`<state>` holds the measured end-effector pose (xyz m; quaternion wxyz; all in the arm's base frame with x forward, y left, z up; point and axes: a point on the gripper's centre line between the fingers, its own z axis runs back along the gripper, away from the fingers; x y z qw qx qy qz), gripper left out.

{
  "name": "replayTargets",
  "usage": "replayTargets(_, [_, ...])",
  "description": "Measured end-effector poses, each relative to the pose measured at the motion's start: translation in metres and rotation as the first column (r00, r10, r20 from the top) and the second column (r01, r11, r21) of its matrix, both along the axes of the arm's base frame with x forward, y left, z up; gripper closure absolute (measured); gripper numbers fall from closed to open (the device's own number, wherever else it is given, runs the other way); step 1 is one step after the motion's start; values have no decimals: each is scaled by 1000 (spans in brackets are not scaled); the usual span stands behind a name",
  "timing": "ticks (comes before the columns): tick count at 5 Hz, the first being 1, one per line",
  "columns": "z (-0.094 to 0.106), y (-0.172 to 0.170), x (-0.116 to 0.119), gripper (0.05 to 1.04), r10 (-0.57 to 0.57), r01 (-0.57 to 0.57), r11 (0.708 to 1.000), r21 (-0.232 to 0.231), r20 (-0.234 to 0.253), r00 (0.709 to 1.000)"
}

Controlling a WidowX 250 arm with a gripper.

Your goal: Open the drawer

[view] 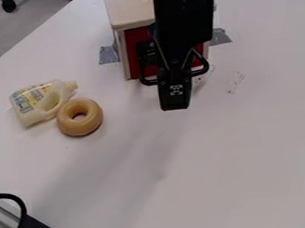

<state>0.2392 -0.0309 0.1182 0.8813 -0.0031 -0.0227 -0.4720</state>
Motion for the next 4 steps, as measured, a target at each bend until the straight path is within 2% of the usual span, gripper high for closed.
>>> replayTargets(1, [-6,0,-2,86,0,0,1000,3,-23,1000])
replayTargets(2, [-25,2,14,86,20,-19,999,29,-23,1000])
replayTargets(4, [-50,16,57,86,10,-12,996,90,23,1000])
